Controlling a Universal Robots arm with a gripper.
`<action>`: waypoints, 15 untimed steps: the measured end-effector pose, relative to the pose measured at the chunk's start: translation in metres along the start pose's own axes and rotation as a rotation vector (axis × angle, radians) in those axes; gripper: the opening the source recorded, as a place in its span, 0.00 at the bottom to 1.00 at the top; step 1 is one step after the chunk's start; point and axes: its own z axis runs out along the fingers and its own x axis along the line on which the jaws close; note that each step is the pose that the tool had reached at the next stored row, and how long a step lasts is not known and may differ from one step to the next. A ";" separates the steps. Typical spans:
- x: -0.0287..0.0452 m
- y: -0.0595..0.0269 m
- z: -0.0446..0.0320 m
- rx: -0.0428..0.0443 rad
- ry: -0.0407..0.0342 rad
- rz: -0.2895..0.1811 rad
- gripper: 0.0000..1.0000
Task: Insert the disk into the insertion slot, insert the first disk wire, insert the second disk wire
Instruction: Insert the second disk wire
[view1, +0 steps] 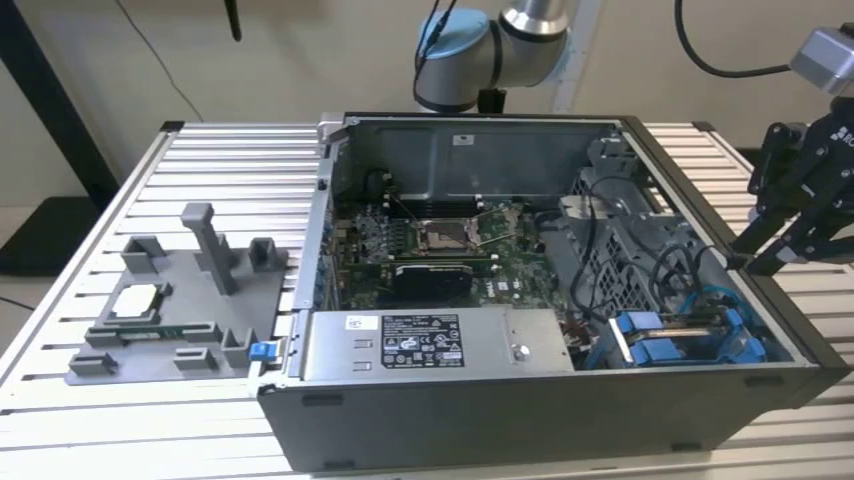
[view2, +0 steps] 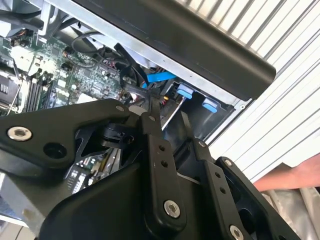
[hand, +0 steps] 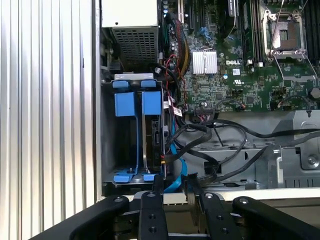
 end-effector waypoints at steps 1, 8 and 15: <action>0.0000 0.0000 0.0000 0.0000 -0.0001 0.000 1.00; -0.0049 0.0003 0.0002 0.0000 -0.0004 0.003 1.00; -0.0064 -0.0005 0.0067 0.0002 -0.0001 0.004 1.00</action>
